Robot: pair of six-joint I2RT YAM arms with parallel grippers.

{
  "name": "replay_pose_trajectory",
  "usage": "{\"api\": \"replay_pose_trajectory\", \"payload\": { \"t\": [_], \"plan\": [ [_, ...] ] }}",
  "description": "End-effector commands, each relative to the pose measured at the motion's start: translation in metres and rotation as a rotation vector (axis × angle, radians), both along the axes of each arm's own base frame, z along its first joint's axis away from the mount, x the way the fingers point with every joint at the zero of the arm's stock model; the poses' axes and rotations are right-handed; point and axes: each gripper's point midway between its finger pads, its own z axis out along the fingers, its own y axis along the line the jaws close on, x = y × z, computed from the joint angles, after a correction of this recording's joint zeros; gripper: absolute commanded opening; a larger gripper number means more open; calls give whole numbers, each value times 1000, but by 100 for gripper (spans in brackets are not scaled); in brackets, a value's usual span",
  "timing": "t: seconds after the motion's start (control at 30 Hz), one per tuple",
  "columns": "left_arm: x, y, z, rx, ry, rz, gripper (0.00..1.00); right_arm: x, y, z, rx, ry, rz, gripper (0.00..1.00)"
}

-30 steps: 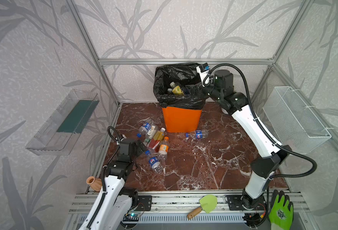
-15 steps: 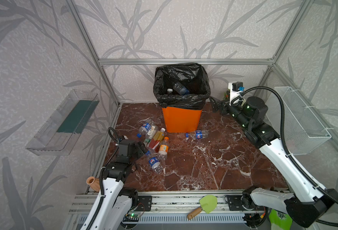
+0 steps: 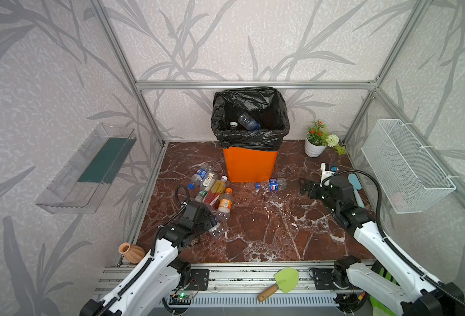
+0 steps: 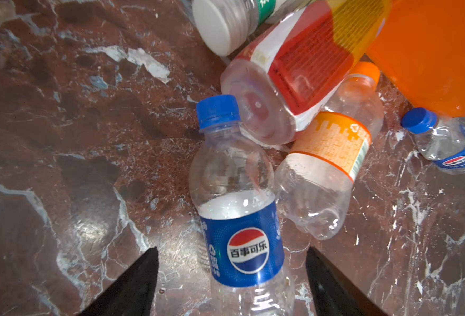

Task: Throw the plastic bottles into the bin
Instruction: 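Draw the right gripper back while the left gripper reaches for a Pepsi bottle, then grasp the blue-capped Pepsi bottle with the left gripper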

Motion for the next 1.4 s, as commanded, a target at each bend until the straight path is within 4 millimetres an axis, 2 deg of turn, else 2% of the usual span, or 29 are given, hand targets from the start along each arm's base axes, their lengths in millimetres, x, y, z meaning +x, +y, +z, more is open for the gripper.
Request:
{"api": "replay_pose_trajectory", "payload": {
  "t": [0.0, 0.2, 0.43, 0.7, 0.93, 1.2, 1.3, 1.37],
  "plan": [
    [3, -5, -5, -35, 1, 13, 82, 7, 5, 13, 90, -45, -9, 99],
    [8, -9, -16, -20, 27, 1, 82, 11, 11, 11, 109, -31, 9, 99],
    [14, -11, -31, -10, 64, 16, 78, 10, 10, 7, 112, -21, 0, 99],
    [16, -14, -43, 11, 121, -9, 78, 10, 9, 4, 115, -16, -4, 99],
    [13, -14, -47, 12, 134, -14, 62, 11, 10, 3, 116, -14, -4, 99],
    [5, 1, -29, 44, 88, 30, 57, 14, 12, 3, 132, -14, -2, 99],
    [6, 9, -9, 58, 28, 54, 54, 15, 12, 4, 138, -19, -5, 99],
    [9, 17, 14, 70, -53, 85, 53, 15, 11, 4, 142, -24, -11, 99]
  ]
}}
